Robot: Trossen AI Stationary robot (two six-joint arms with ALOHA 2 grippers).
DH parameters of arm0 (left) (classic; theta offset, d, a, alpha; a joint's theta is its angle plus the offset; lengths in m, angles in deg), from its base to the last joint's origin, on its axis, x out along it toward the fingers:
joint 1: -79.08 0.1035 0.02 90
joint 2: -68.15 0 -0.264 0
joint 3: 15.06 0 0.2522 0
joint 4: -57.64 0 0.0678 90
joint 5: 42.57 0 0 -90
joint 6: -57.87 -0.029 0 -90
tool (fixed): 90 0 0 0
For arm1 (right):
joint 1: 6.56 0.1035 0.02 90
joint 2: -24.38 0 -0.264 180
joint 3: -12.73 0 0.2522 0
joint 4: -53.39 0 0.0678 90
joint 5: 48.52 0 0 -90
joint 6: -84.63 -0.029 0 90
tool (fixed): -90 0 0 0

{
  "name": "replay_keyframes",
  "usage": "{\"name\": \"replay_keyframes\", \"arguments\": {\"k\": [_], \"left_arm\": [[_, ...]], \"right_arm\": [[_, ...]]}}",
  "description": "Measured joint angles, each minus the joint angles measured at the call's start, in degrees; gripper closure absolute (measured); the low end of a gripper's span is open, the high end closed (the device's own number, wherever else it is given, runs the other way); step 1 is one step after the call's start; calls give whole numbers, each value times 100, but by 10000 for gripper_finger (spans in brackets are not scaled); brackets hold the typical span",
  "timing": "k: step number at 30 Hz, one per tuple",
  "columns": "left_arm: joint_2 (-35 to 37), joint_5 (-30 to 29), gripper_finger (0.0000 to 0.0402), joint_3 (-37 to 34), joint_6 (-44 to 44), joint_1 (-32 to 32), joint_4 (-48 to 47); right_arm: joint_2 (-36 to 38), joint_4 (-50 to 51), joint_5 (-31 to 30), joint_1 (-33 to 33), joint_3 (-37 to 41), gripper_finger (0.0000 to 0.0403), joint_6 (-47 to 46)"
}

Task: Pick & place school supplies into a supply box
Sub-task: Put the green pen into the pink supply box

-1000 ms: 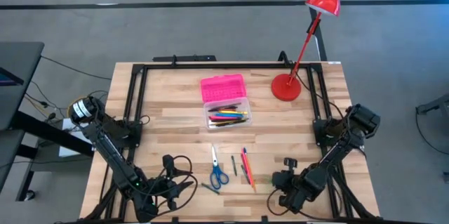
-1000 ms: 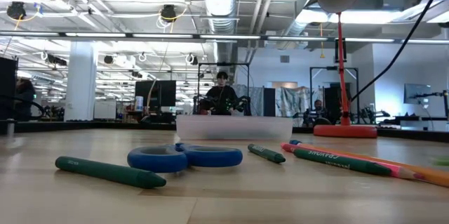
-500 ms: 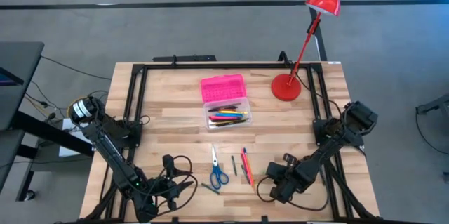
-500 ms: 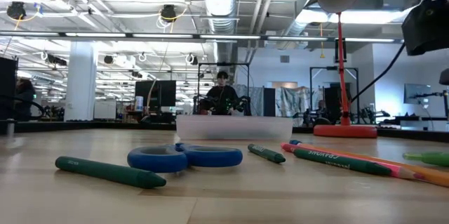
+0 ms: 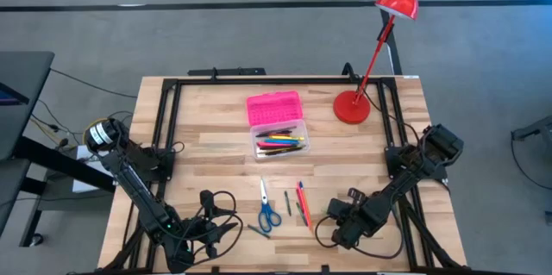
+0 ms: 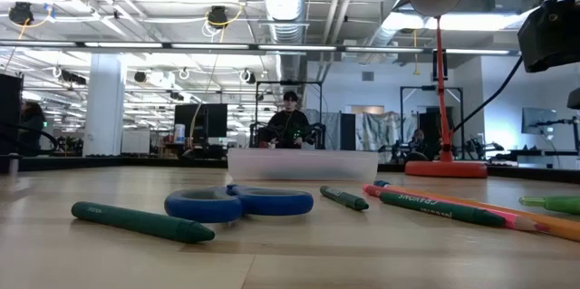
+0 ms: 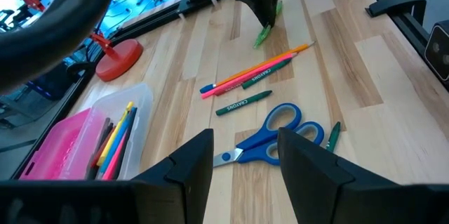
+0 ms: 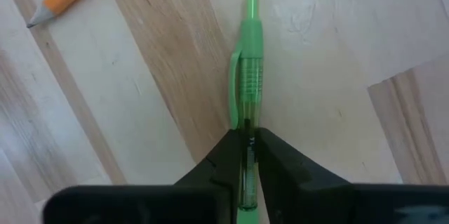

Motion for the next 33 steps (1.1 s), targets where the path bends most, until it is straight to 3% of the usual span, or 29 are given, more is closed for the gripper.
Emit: {"name": "replay_keyframes", "arguments": {"k": [4, 12, 22, 33], "left_arm": [[0, -1, 248, 0, 0, 0, 0], [0, -3, 248, 0, 72, 0, -122], [0, -15, 248, 0, 105, 2, -153], [0, -27, 248, 0, 120, 2, -256]], "right_arm": [[0, 17, -95, -39, -2, 395, 153], [-7, 86, -607, -44, 11, 386, 790], [-31, 106, -1840, -128, 33, 392, 1675], [-17, 81, -2440, -573, -225, 392, 2651]]}}
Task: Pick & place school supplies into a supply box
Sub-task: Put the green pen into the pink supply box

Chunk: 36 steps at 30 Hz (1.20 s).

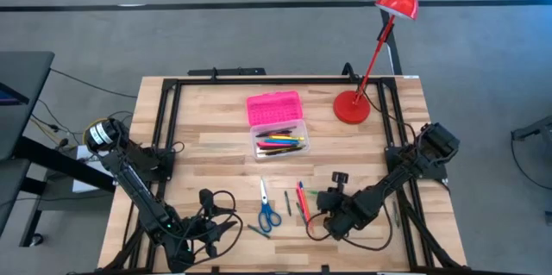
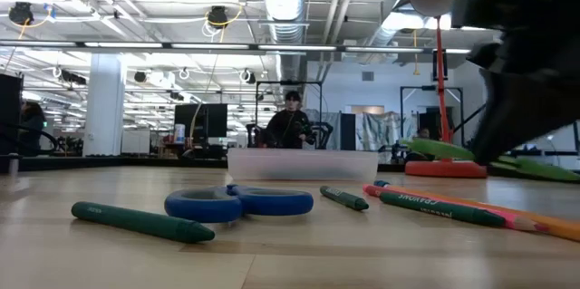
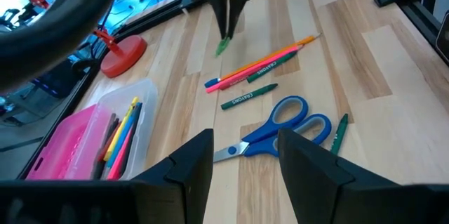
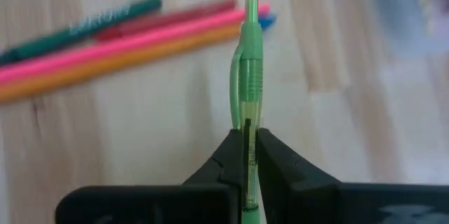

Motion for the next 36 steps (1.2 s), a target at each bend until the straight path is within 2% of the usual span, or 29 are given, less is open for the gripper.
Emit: {"name": "replay_keyframes", "arguments": {"k": [5, 9, 13, 20, 26, 36], "left_arm": [[0, -9, 248, 0, 2, 0, -2], [0, -85, 248, 0, 3, 0, -37], [0, -106, 248, 0, 4, 0, -47], [0, -109, 248, 0, 177, 0, -285], [0, -111, 248, 0, 460, 0, -520], [0, -114, 248, 0, 585, 0, -595]], "right_arm": [[8, -2, -485, -521, -376, 393, 1001], [11, -256, -749, -1236, -561, 391, 1928], [13, -919, -655, -2030, -575, 389, 2862], [13, -2046, -26, -3036, -578, 388, 3986], [13, -2477, 931, -3648, -580, 387, 4147], [13, -2461, 945, -3757, -580, 365, 3846]]}}
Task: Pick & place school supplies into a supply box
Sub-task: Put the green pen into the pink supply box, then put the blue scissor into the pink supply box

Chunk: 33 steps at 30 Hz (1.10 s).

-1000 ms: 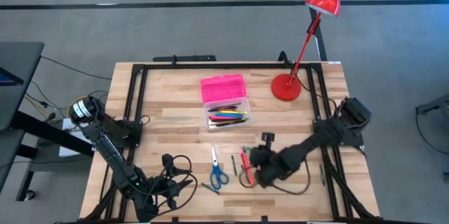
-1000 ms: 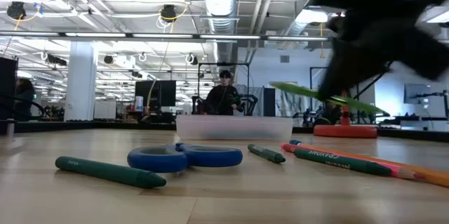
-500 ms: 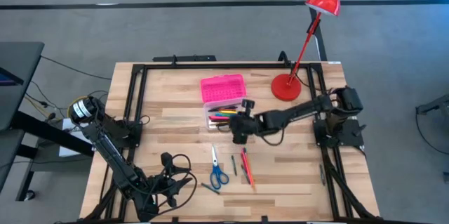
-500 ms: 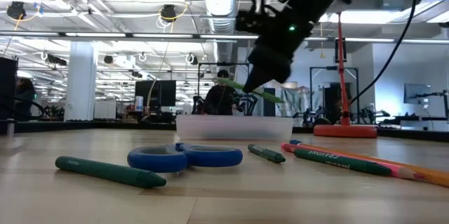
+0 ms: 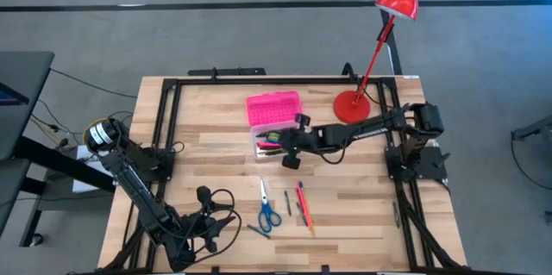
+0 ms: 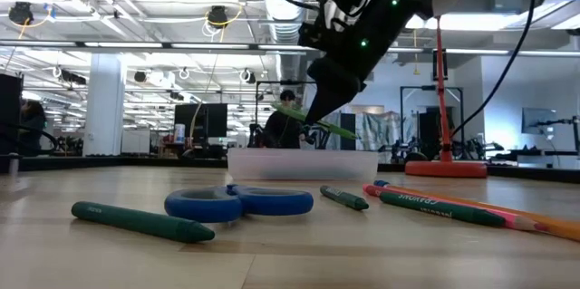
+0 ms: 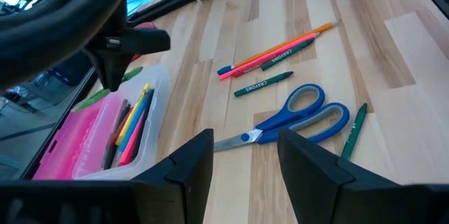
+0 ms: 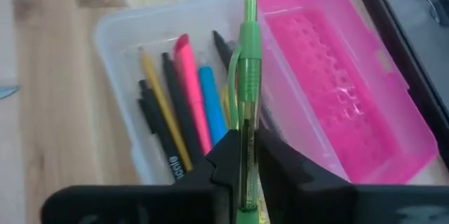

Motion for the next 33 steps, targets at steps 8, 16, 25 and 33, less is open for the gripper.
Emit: {"name": "replay_keyframes", "arguments": {"k": [8, 16, 25, 33], "left_arm": [[0, 0, 248, 0, 25, 0, -2], [0, 44, 248, 0, 81, 0, -5], [0, 315, 248, 0, 714, 32, -4], [0, 673, 248, 0, 191, 397, 398]], "right_arm": [[0, 172, 132, -134, 0, 302, -392], [26, 166, -155, 352, -2, 267, -280], [26, 166, -770, 1939, -2, 284, -256], [26, 162, -2108, 3638, -2, 291, -1055]]}}
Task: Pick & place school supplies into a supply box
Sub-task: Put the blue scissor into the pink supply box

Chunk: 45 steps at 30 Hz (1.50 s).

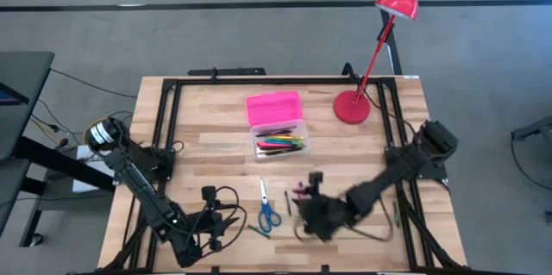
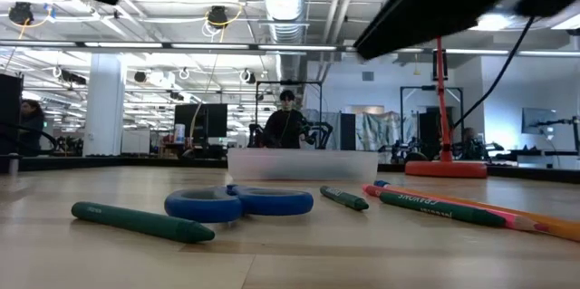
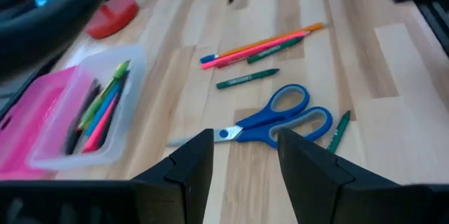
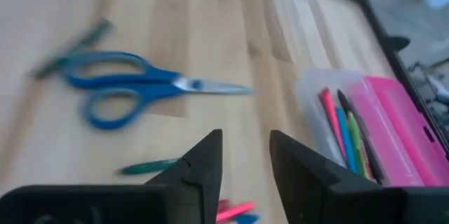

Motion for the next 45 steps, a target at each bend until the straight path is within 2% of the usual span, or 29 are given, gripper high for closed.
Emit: {"name": "replay_keyframes", "arguments": {"k": [3, 9, 13, 16, 29, 35, 45], "left_arm": [[0, 621, 248, 0, -935, 326, 550], [0, 2563, 248, 0, -2606, 1116, 1391], [0, 3410, 248, 0, -3599, 1510, 1634], [0, 3794, 248, 0, -4220, 1734, 1618], [-169, 4718, 249, 1, -5355, 2263, 1977], [-966, 4821, 263, 218, -5981, 2294, 2169], [-1997, 4877, 286, 892, -6306, 2364, 2103]], "right_arm": [[0, 0, -479, 536, 0, 291, -344], [-11, 7, -1504, 1244, 0, 291, -457], [-11, 16, -1667, 1460, 0, 291, -719], [-11, 205, -1667, 1585, 0, 291, -1197], [-18, 1349, -1706, 2181, 0, 291, -3751], [-22, 1381, -1838, 2307, 2, 291, -3947], [-22, 1528, -1855, 2339, 4, 291, -3947]]}}
